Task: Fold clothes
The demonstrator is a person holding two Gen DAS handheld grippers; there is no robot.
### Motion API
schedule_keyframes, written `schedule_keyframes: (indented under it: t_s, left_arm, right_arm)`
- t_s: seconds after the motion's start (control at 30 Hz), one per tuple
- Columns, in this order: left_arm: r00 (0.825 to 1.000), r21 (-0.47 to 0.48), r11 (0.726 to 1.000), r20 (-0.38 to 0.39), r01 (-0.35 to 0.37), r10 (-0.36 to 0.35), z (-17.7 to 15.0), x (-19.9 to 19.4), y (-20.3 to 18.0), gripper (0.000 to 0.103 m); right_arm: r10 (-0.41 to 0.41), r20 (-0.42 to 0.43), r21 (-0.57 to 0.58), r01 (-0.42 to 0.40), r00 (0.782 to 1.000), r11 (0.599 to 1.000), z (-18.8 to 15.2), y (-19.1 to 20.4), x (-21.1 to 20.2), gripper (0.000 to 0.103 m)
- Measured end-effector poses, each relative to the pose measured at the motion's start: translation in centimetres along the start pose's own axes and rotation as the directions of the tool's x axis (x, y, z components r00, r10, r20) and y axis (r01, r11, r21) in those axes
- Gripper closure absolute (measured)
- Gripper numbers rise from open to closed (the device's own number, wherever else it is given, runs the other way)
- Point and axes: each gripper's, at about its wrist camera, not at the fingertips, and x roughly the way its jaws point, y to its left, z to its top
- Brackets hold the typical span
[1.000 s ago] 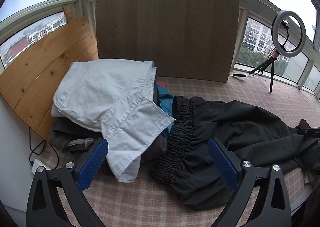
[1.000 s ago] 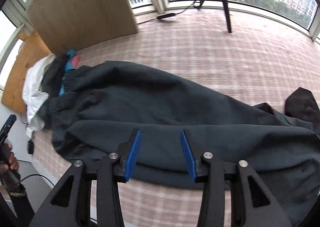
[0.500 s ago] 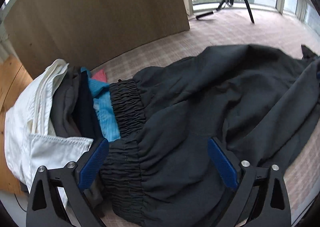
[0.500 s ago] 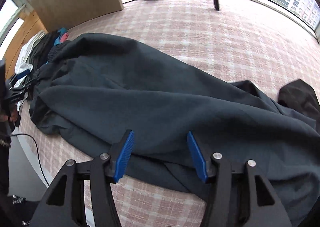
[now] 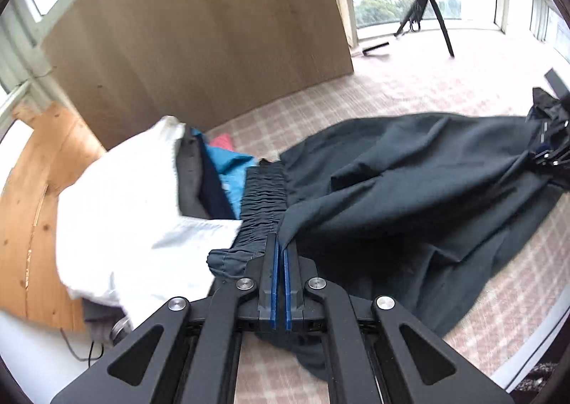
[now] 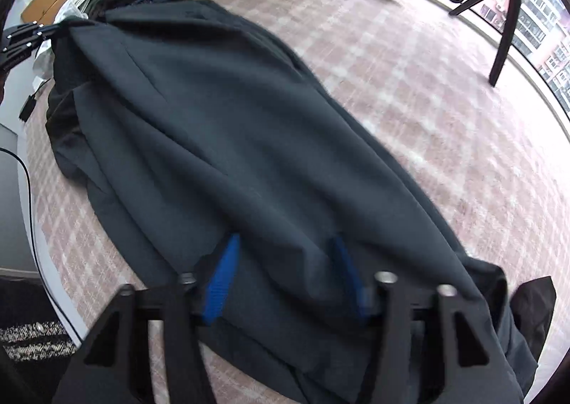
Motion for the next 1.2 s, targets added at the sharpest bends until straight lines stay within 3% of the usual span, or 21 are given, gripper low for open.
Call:
schedule_keyframes:
  t_s: [0.1, 0.2, 0.3, 0.4, 0.5, 0.6, 0.7, 0.77, 0.83, 0.9, 0.97, 1.07, 1.13, 1.2]
  left_arm:
    - [0.999, -0.061, 0.998, 0.037, 0.008, -0.006, -1.7, -3.6, 0.9, 0.102]
    - [1.0, -0.113, 0.993, 0.024, 0.02, -0.017, -4.7, -6.1, 1.5, 0.102]
    - [0.999, -0.147, 0.989, -0.042, 0.016, -0.022, -8.8, -6.9, 1.4, 0.102]
    - [0.99, -0.187, 0.982, -0.133, 0.025, -0.051, -13.2, -7.6, 0.8, 0.102]
    - [0.967, -0.242, 0.967, -0.217, 0.081, -0.136, -17.5, -7.3, 0.2, 0.102]
    - [0.926, -0.258, 0.955, -0.305, 0.146, -0.224, -20.5, -6.9, -0.8, 0.1]
    - [0.935, -0.282, 0.95, -0.281, 0.136, -0.217, -20.7, -8.1, 0.0, 0.097]
    - [0.95, -0.299, 0.945, -0.236, 0.132, -0.207, -19.5, -9.0, 1.2, 0.097]
    - [0.966, -0.307, 0.943, -0.177, 0.127, -0.188, -17.7, -9.9, 2.5, 0.094]
    - [0.983, -0.275, 0.957, -0.127, 0.097, -0.136, -15.1, -9.4, 3.0, 0.089]
    - [0.989, -0.251, 0.963, -0.087, 0.094, -0.119, -12.2, -7.2, 2.9, 0.085]
    - [0.993, -0.211, 0.974, -0.065, 0.082, -0.098, -8.1, -3.0, 2.0, 0.069]
    - [0.994, -0.173, 0.983, -0.076, 0.064, -0.078, -5.8, 0.1, 0.9, 0.068]
    - [0.993, -0.141, 0.988, -0.096, 0.062, -0.076, -4.2, 2.7, 0.4, 0.065]
  right_arm:
    - [0.042, 0.025, -0.046, -0.04, 0.999, 0.998, -1.6, 1.8, -1.9, 0.099]
    - [0.178, 0.039, -0.108, -0.173, 0.983, 0.979, -4.4, 4.4, -4.8, 0.099]
    - [0.273, -0.024, -0.188, -0.273, 0.962, 0.943, -7.9, 7.6, -5.9, 0.099]
    - [0.311, -0.103, -0.21, -0.326, 0.945, 0.922, -9.6, 9.9, -5.1, 0.099]
    - [0.354, -0.149, -0.206, -0.379, 0.924, 0.902, -10.7, 10.9, -5.0, 0.099]
    - [0.357, -0.2, -0.235, -0.399, 0.912, 0.886, -11.0, 11.7, -5.9, 0.099]
    - [0.384, -0.256, -0.223, -0.441, 0.887, 0.869, -11.1, 11.4, -7.2, 0.098]
    - [0.417, -0.241, -0.199, -0.465, 0.877, 0.863, -10.3, 10.7, -9.0, 0.096]
    - [0.427, -0.161, -0.199, -0.453, 0.89, 0.869, -9.1, 9.9, -11.5, 0.093]
    - [0.434, -0.044, -0.189, -0.434, 0.9, 0.881, -7.4, 8.5, -13.8, 0.067]
    - [0.423, 0.071, -0.155, -0.409, 0.903, 0.899, -5.7, 6.1, -15.1, 0.06]
    - [0.25, 0.207, -0.06, -0.242, 0.946, 0.968, -3.0, 2.6, -14.8, 0.06]
    - [0.052, 0.242, 0.014, -0.058, 0.969, 0.998, -0.7, 0.3, -13.2, 0.059]
    - [-0.042, 0.222, 0.054, 0.03, 0.974, 0.998, 1.3, -2.7, -11.0, 0.059]
